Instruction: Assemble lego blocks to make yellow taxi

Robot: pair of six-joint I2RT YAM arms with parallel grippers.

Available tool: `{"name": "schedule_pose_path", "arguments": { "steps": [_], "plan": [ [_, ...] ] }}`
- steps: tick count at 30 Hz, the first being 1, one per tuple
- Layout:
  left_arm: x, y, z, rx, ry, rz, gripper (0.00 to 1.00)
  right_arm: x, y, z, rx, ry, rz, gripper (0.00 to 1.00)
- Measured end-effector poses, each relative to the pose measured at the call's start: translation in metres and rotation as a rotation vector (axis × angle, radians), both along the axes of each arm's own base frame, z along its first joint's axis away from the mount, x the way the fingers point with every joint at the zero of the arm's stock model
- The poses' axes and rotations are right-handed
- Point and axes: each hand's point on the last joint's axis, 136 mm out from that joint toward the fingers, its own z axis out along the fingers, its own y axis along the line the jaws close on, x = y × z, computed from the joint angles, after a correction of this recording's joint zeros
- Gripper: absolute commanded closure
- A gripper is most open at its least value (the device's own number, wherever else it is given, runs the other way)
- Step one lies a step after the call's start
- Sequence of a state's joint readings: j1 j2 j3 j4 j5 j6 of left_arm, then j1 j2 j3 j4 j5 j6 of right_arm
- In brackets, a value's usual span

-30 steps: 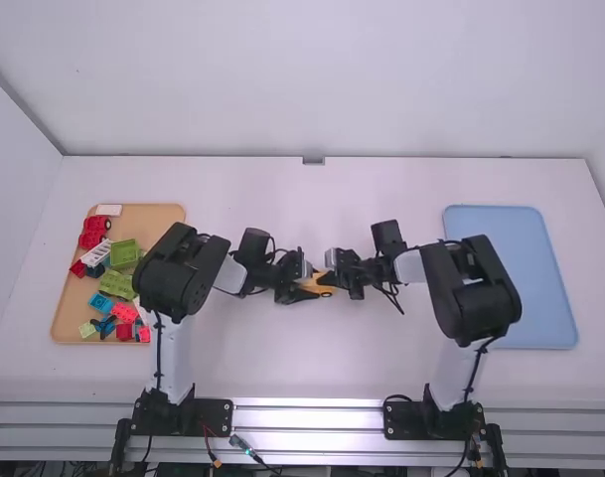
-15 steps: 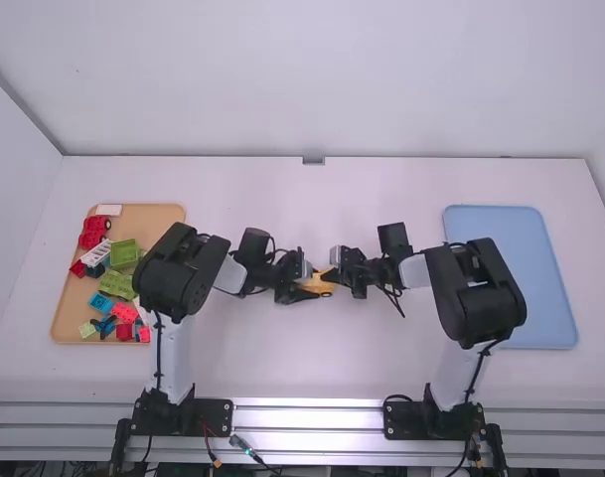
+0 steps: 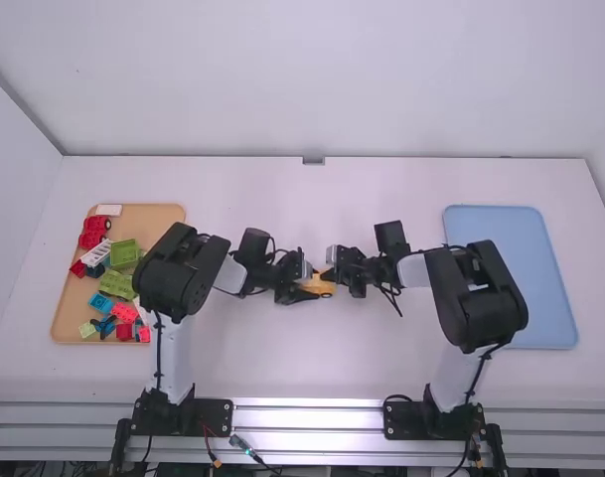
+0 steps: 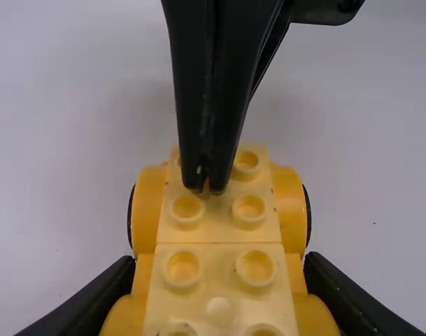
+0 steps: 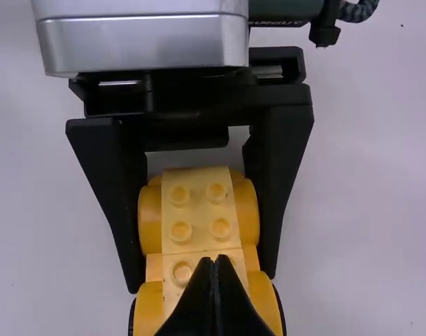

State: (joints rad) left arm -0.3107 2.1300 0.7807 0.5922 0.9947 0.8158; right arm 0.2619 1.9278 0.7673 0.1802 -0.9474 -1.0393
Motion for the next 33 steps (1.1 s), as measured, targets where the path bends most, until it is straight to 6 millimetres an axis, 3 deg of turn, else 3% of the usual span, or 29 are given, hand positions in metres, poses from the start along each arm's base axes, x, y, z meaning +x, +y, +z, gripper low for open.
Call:
{"name": "schedule_pose_path", "arguments": {
  "steps": [13,19,22,24,26,28,29,30,31,32,33],
  "plan": [
    [0.004,0.005,0.0,0.001,-0.004,0.014,0.96,0.004,0.006,0.0,0.064,0.053,0.06,1.0],
    [-0.001,0.0,0.0,-0.002,0.003,-0.002,0.94,0.001,-0.003,0.005,0.053,0.025,0.073,1.0],
    [-0.001,-0.001,0.0,-0.003,0.006,-0.002,0.94,0.01,-0.01,0.015,0.042,-0.013,0.04,1.0],
    [-0.001,0.0,0.0,-0.003,0.006,-0.001,0.93,0.021,-0.017,0.032,0.034,-0.045,-0.004,0.86],
    [-0.001,-0.001,0.0,-0.003,0.007,-0.002,0.92,0.029,-0.022,0.044,0.026,-0.067,-0.042,0.82],
    [-0.001,0.0,0.0,-0.003,0.007,-0.001,0.9,0.038,-0.03,0.058,0.011,-0.083,-0.1,0.6],
    [-0.001,0.0,0.0,-0.003,0.007,-0.001,0.89,0.042,-0.035,0.063,-0.004,-0.067,-0.144,0.43],
    [-0.001,0.0,0.0,-0.003,0.007,-0.001,0.89,0.042,-0.035,0.063,-0.004,-0.067,-0.144,0.43],
    [-0.001,0.0,0.0,-0.003,0.007,-0.001,0.87,0.045,-0.042,0.066,-0.028,-0.043,-0.193,0.1],
    [-0.001,0.0,0.0,-0.003,0.007,-0.001,0.86,0.045,-0.046,0.065,-0.041,-0.025,-0.217,0.01],
    [-0.001,-0.001,0.0,-0.003,0.006,-0.002,0.86,0.046,-0.049,0.065,-0.055,-0.009,-0.24,0.01]
  ]
}}
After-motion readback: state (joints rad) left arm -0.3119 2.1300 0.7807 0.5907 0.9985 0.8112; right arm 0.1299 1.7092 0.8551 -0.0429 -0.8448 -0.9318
